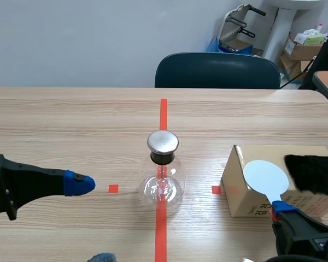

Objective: Do the electroscope experiment

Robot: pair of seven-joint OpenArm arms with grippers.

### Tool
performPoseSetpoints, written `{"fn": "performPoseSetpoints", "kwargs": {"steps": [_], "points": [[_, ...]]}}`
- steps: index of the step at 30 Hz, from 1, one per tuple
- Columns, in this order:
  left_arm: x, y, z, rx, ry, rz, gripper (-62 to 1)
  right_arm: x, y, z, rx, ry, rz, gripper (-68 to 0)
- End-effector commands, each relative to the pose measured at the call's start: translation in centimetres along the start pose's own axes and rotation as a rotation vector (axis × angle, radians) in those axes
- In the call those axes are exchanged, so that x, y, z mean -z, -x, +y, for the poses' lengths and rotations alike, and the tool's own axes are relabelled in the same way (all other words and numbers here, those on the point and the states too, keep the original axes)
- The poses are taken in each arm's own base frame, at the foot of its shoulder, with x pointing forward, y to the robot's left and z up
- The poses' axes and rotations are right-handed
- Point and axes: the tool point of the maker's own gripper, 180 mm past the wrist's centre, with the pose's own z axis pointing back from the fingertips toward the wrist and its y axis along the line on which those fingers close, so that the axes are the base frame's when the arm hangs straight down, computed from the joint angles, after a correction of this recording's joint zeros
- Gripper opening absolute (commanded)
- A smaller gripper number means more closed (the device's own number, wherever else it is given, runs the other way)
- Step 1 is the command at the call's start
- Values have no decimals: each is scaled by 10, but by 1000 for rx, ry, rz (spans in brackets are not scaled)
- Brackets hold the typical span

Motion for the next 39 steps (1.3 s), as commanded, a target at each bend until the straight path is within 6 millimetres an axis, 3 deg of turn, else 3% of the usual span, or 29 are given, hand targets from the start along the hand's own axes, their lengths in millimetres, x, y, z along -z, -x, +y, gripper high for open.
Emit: {"fn": "performPoseSetpoints", "kwargs": {"steps": [1,39], "points": [[2,-6,-3,-11,3,-28,-95,1,4,-7,-15,23,5,-662],[2,-7,3,0,-23,-30,-99,1,4,-7,-15,23,4,-662]]}}
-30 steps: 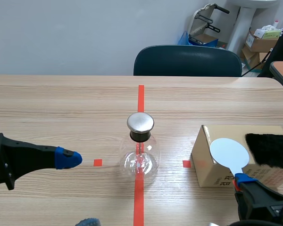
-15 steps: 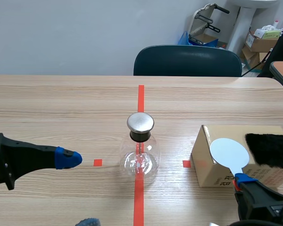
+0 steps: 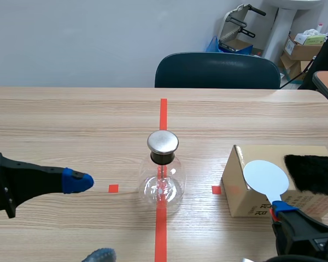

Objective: Do the electroscope experiment

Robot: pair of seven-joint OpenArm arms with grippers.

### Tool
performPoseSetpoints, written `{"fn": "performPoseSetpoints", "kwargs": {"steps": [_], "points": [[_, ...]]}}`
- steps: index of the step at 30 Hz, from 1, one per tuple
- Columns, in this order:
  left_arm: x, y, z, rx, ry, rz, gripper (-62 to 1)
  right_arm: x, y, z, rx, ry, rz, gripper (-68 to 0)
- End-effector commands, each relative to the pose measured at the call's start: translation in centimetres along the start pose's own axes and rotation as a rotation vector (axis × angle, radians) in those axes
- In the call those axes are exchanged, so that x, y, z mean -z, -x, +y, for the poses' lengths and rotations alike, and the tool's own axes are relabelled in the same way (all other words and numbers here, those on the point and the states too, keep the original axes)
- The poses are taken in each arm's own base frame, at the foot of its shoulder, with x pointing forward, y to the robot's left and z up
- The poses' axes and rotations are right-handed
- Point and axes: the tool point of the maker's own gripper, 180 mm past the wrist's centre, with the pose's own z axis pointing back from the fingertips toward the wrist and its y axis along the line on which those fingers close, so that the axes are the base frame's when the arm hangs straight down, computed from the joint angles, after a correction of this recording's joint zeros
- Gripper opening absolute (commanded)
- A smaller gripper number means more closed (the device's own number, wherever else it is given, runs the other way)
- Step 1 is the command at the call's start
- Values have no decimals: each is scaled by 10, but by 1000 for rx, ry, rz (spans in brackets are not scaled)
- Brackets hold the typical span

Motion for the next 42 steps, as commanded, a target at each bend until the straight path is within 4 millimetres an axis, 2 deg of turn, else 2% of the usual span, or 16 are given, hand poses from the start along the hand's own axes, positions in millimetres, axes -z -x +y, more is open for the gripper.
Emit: {"fn": "performPoseSetpoints", "kwargs": {"steps": [1,6,10,14,19,23,27,30,32,42], "points": [[2,-7,-1,-7,-2,-30,-99,1,4,-7,-15,23,5,-662],[4,-8,7,21,-10,-28,-114,1,4,-7,-15,23,5,-662],[5,-8,19,41,-32,-33,-171,1,3,-7,-15,24,-3,-662],[9,-1,31,46,-62,-36,-276,1,3,-10,-17,37,-2,-662],[14,18,47,41,-90,-5,-413,0,11,-21,-34,89,16,-662],[20,33,58,33,-108,12,-482,-2,18,-32,-52,126,25,-662],[26,47,70,21,-130,24,-497,-4,20,-55,-37,215,20,-662],[32,57,78,11,-146,31,-553,-2,22,-67,-48,247,19,-662],[35,64,84,5,-158,36,-569,0,22,-75,-51,269,13,-662],[56,94,110,-25,-213,62,-569,24,1,-101,8,374,-10,-662]]}}
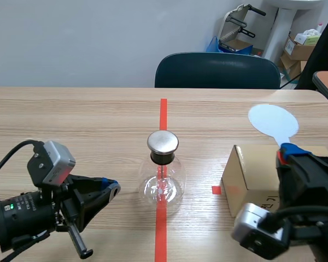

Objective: Do the electroscope experiment

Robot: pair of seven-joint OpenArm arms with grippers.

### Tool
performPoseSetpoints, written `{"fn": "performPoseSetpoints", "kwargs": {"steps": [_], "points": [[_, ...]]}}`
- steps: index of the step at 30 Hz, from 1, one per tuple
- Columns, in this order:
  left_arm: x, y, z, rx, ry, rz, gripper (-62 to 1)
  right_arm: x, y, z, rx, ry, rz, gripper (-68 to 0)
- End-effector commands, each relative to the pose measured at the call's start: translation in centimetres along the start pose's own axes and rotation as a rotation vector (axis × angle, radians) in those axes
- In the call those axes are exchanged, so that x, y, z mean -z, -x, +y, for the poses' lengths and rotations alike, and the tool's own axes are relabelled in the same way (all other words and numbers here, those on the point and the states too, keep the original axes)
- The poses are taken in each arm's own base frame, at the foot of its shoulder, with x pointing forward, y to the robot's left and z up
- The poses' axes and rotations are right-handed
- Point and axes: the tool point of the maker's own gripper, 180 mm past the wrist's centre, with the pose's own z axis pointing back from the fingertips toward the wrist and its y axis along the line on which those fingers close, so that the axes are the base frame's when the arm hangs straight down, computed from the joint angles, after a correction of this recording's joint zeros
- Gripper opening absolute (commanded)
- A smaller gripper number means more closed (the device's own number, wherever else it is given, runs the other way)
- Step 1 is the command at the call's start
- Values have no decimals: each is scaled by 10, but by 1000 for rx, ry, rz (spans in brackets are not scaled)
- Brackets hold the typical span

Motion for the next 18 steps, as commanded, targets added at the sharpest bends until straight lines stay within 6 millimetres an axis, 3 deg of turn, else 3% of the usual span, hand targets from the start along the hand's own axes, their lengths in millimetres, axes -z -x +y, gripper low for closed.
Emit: {"fn": "performPoseSetpoints", "kwargs": {"steps": [1,11,18], "points": [[8,-12,1,1,-4,-47,-569,8,-2,-13,-7,57,-3,-662],[32,5,13,-16,-35,-24,-569,26,-35,-13,42,67,-21,-662],[37,16,6,-1,-16,-24,-569,32,-39,-2,40,24,3,-662]]}}
